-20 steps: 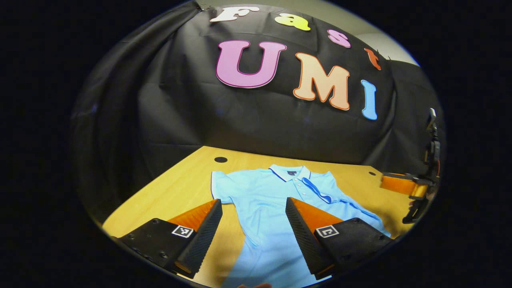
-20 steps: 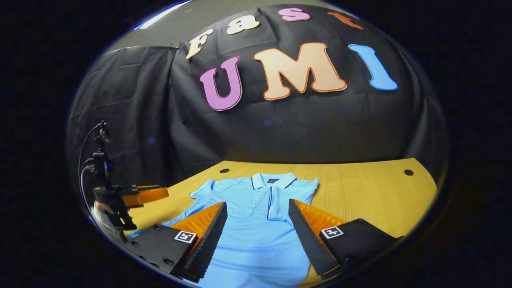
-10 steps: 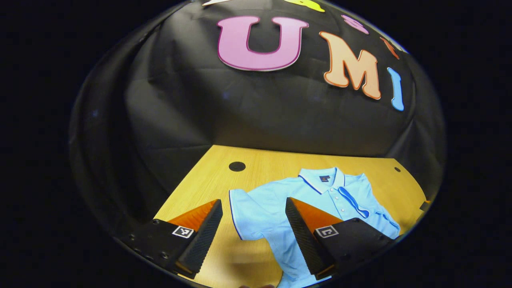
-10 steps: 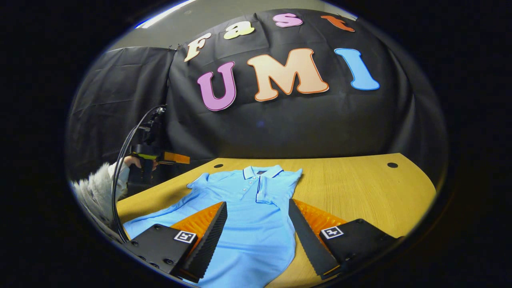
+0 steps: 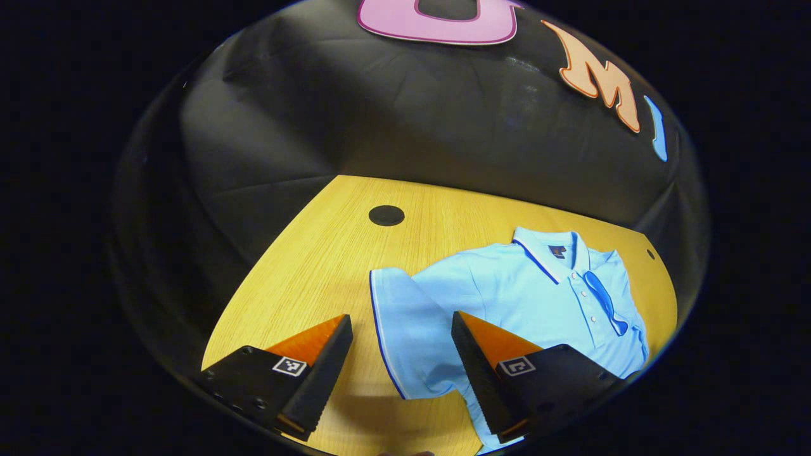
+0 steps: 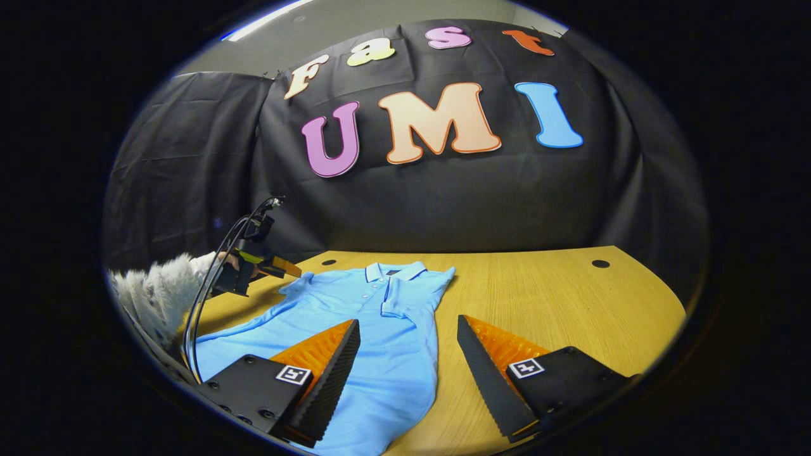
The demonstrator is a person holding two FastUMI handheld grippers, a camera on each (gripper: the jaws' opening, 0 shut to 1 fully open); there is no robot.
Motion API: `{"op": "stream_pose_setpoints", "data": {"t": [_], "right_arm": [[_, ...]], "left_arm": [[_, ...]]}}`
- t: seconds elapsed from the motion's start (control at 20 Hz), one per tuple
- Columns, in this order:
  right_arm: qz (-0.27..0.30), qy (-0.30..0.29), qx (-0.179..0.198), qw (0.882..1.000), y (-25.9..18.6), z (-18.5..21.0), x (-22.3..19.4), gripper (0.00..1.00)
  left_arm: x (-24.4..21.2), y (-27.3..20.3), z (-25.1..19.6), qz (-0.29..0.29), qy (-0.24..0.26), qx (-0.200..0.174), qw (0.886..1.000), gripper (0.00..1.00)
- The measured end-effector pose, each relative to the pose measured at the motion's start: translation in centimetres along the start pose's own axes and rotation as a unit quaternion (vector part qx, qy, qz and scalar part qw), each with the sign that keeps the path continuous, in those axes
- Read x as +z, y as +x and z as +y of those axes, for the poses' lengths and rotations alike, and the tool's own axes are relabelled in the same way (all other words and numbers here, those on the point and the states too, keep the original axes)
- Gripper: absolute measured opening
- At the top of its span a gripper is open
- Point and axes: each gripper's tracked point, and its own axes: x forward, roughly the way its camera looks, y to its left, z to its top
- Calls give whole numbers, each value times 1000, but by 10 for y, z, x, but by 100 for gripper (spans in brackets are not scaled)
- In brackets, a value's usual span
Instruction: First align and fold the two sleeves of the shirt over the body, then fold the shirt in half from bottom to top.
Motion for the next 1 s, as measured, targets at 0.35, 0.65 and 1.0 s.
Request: {"op": "stream_pose_setpoints", "data": {"t": [0.35, 0.65, 1.0], "right_arm": [[4, 9, -1, 1000, 0, -6, -2, 97], [-12, 19, -6, 1000, -5, -8, 7, 97], [-13, 12, 1, 1000, -6, 0, 7, 97]], "left_arm": [[-9, 12, 4, 14, 0, 7, 1000, 81], [-12, 12, 7, 13, -4, 6, 1000, 72], [-16, 13, 17, 11, -4, 21, 1000, 45]]}}
